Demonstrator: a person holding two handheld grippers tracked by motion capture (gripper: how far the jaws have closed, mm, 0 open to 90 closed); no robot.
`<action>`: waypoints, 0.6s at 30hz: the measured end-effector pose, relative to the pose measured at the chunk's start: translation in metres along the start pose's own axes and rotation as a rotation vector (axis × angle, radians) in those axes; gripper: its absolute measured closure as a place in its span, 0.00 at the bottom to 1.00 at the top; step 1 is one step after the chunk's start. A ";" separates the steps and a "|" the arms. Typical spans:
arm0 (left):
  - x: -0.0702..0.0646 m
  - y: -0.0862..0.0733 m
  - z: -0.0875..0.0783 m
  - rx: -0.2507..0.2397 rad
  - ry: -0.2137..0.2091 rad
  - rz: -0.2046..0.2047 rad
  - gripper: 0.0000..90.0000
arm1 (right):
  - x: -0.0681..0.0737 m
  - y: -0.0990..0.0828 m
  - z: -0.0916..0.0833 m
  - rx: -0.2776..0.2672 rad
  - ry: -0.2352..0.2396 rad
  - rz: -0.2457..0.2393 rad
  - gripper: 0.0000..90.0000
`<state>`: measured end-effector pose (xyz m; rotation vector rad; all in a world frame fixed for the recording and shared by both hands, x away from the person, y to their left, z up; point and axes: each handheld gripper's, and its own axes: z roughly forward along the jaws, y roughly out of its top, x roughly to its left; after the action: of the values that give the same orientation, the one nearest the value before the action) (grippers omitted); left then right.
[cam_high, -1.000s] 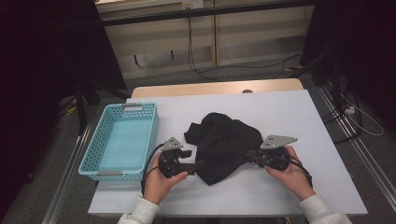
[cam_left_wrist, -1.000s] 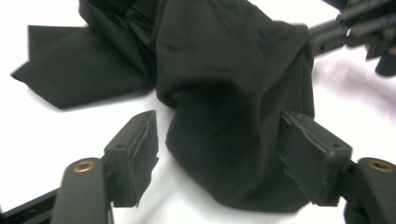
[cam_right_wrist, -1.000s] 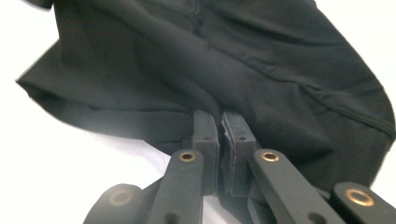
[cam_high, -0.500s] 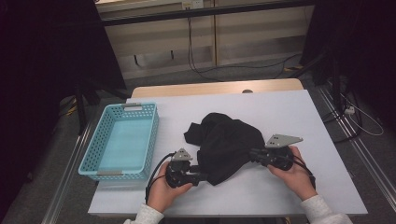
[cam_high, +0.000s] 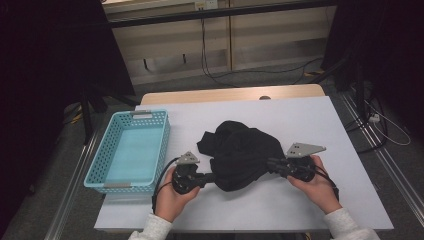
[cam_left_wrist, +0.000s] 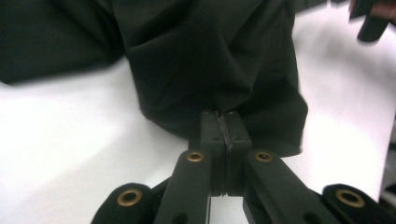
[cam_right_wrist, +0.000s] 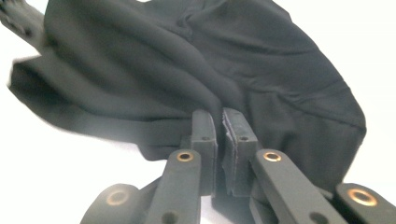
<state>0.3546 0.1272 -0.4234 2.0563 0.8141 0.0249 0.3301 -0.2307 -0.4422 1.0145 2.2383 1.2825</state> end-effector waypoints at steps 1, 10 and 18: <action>0.002 0.002 -0.005 -0.018 0.006 -0.007 1.00 | -0.002 0.000 -0.003 -0.015 0.001 0.007 0.91; 0.020 0.009 -0.025 -0.070 0.037 -0.052 1.00 | -0.001 -0.007 -0.004 0.021 0.023 -0.022 0.77; 0.024 0.011 -0.029 -0.092 0.061 -0.058 1.00 | 0.019 -0.012 0.018 0.134 0.055 -0.102 0.52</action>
<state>0.3701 0.1576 -0.4047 1.9529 0.8943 0.0915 0.3239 -0.2100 -0.4612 0.9072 2.4121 1.1444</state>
